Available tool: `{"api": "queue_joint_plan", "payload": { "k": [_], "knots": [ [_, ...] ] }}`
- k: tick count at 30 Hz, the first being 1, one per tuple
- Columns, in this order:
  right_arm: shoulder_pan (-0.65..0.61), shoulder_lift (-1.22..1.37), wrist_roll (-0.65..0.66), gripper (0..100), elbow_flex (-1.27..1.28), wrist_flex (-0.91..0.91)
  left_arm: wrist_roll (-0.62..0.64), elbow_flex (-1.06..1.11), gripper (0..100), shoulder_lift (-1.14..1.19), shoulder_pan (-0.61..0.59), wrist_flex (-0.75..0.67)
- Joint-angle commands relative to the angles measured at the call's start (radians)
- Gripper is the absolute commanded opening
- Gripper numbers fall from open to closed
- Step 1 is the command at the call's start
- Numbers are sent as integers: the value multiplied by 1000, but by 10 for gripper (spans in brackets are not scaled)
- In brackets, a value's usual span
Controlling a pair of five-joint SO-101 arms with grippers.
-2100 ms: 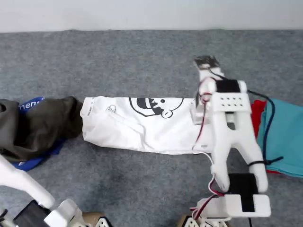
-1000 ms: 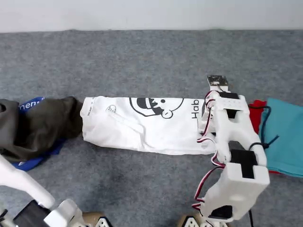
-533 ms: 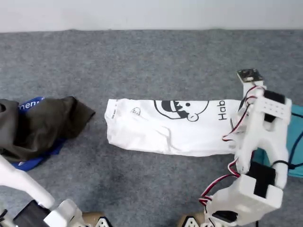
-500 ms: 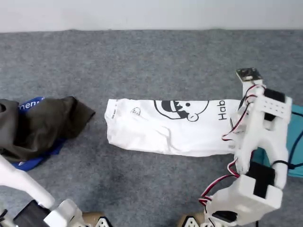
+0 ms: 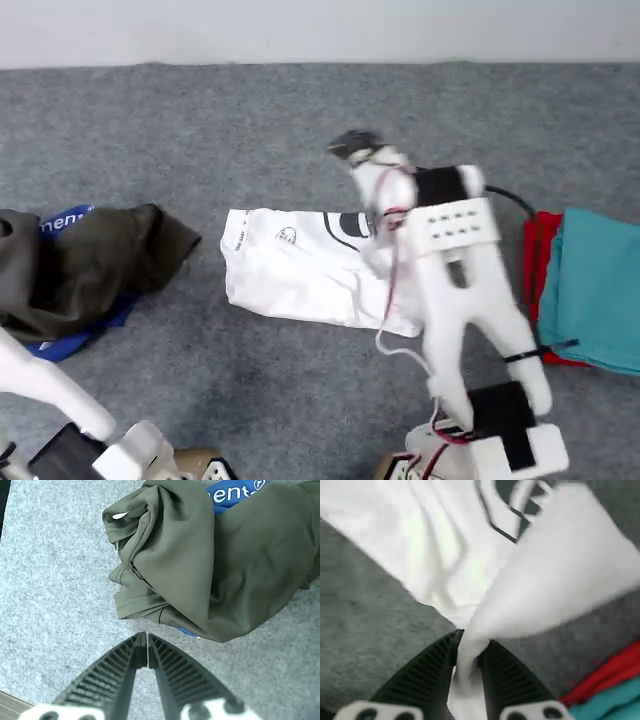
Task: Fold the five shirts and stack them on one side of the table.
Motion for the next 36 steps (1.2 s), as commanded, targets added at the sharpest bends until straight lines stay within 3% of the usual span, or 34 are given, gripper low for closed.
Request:
{"api": "queue_joint_plan", "payload": {
  "k": [1,12,27,29,34,36],
  "knots": [
    [-120,-15,-58,10,-54,-79,8,-13,15,-35,-2,14],
    [-288,271,-74,10,-163,-328,8,-13,15,-35,0,12],
    [-410,779,-77,13,-816,-50,8,-7,15,-35,0,12],
    [-421,814,-77,50,-873,-7,8,-7,15,-35,0,12],
    [-432,835,-77,276,-1002,108,8,-7,15,-29,0,12],
    [-432,828,-74,294,-1074,179,8,-7,15,-28,0,11]
  ]
}}
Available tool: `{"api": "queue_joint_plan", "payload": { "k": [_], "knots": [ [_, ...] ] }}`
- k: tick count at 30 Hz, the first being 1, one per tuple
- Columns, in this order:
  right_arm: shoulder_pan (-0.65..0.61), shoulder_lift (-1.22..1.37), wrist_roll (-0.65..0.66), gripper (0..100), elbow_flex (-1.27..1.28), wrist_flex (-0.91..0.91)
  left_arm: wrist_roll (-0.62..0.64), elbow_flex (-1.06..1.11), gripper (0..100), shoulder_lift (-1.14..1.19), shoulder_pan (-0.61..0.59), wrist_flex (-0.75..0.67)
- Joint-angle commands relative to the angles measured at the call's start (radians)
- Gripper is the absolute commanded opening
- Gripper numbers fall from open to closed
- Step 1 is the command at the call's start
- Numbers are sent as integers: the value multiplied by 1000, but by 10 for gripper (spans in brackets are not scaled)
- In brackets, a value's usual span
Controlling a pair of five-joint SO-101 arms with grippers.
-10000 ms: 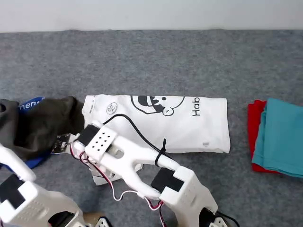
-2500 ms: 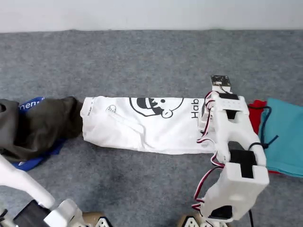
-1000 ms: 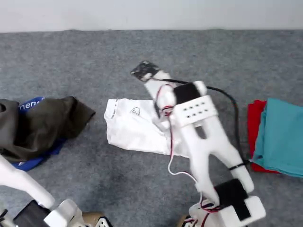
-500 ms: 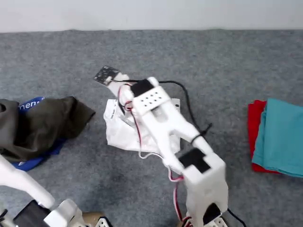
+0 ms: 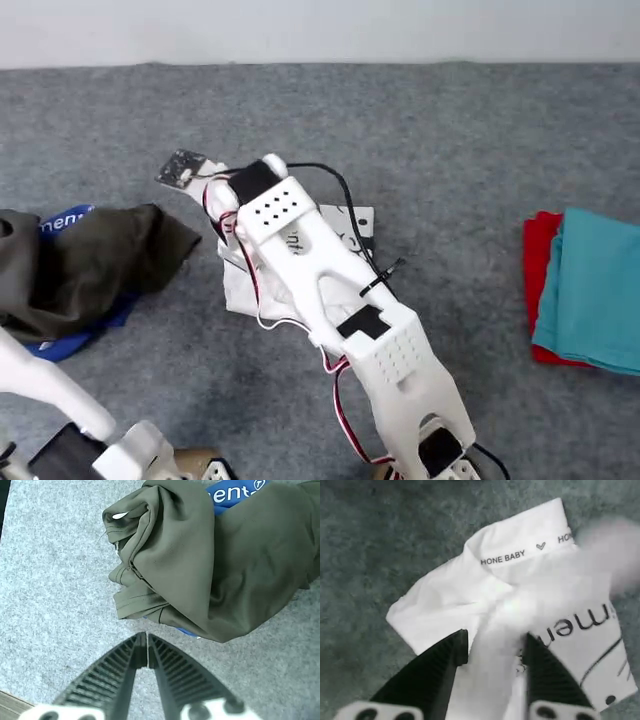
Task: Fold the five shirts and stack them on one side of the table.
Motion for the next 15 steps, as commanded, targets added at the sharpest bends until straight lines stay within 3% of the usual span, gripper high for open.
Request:
{"api": "queue_joint_plan", "payload": {
  "k": [1,7,15],
  "knots": [
    [-4,-28,-3,278,-166,122,8,-7,15,-28,0,11],
    [97,-85,-2,0,-137,136,8,-5,15,-28,12,12],
    [163,-93,52,10,110,133,8,-5,15,-34,38,12]
  ]
}}
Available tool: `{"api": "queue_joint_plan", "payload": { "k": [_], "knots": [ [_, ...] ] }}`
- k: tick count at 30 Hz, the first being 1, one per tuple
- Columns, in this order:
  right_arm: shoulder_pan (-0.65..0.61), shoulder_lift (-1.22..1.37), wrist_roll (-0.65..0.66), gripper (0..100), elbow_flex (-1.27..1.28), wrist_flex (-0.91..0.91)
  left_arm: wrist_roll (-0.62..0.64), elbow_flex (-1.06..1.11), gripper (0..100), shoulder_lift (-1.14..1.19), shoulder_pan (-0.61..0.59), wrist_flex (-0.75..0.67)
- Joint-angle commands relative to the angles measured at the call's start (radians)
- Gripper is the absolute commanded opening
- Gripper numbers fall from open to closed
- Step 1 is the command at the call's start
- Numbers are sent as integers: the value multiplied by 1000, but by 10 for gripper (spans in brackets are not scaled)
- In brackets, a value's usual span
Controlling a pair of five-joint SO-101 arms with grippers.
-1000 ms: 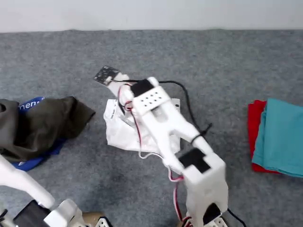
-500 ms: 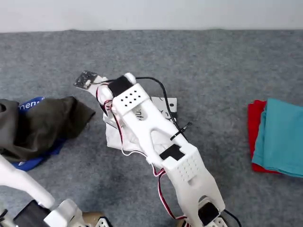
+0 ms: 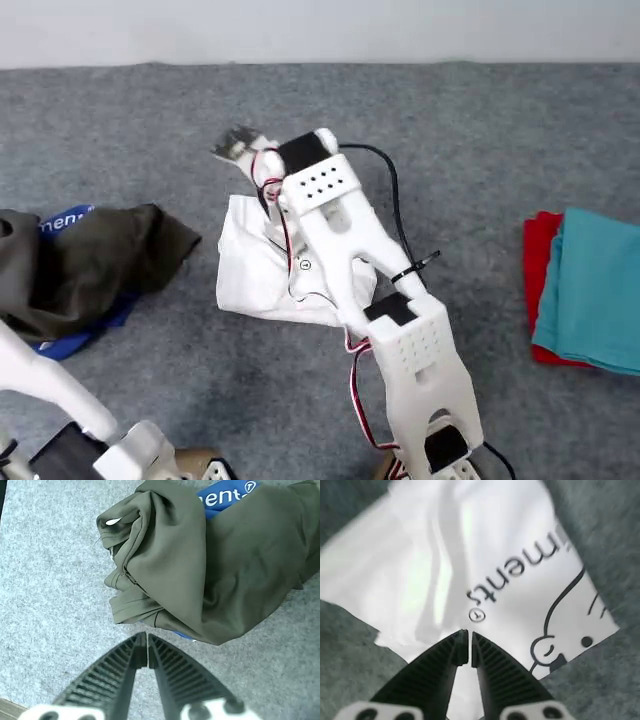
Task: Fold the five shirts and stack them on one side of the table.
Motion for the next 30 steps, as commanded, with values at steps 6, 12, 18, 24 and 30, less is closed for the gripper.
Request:
{"api": "queue_joint_plan", "payload": {
  "k": [6,12,18,24,30],
  "knots": [
    [-176,13,18,10,29,31,8,-7,15,-34,5,11],
    [-340,33,18,9,-103,31,8,-7,15,-34,5,11],
    [-272,-30,18,9,-169,42,9,-7,15,-34,5,11],
    [-183,-186,18,9,-3,44,9,-7,15,-34,5,11],
    [-183,-217,17,9,198,-5,9,-7,15,-34,5,11]
  ]
}}
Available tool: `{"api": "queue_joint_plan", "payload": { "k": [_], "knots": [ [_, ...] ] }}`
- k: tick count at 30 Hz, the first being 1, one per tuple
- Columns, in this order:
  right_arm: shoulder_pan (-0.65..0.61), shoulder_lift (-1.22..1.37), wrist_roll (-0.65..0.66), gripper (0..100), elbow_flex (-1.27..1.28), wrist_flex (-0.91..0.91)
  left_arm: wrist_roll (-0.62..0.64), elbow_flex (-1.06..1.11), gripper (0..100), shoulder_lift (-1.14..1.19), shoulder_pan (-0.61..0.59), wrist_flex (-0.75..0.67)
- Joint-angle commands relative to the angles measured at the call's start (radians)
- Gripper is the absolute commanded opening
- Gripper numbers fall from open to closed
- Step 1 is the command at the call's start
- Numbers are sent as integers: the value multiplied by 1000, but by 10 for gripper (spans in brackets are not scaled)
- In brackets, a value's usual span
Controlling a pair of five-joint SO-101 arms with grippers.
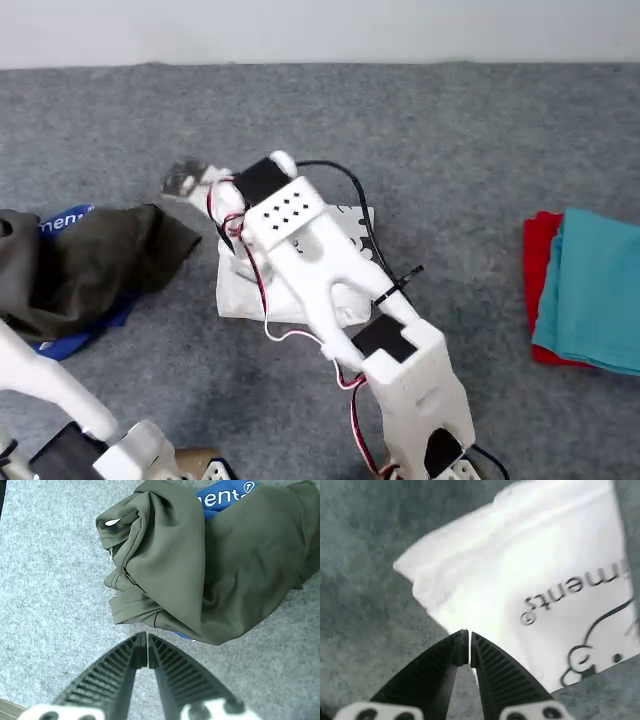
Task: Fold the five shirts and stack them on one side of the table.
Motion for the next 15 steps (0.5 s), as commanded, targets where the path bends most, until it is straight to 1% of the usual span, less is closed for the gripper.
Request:
{"api": "queue_joint_plan", "payload": {
  "k": [1,7,9,11,15],
  "knots": [
    [-15,-31,3,9,41,-30,9,-7,15,-34,5,11],
    [-137,128,3,9,40,-173,9,-7,15,-32,-41,2],
    [-173,156,3,9,5,-188,9,-7,15,-32,-64,-3],
    [-188,176,3,9,-40,-186,6,-7,15,-32,-77,-3],
    [-177,194,5,9,-112,-156,6,-7,15,-32,-86,-3]
  ]
}}
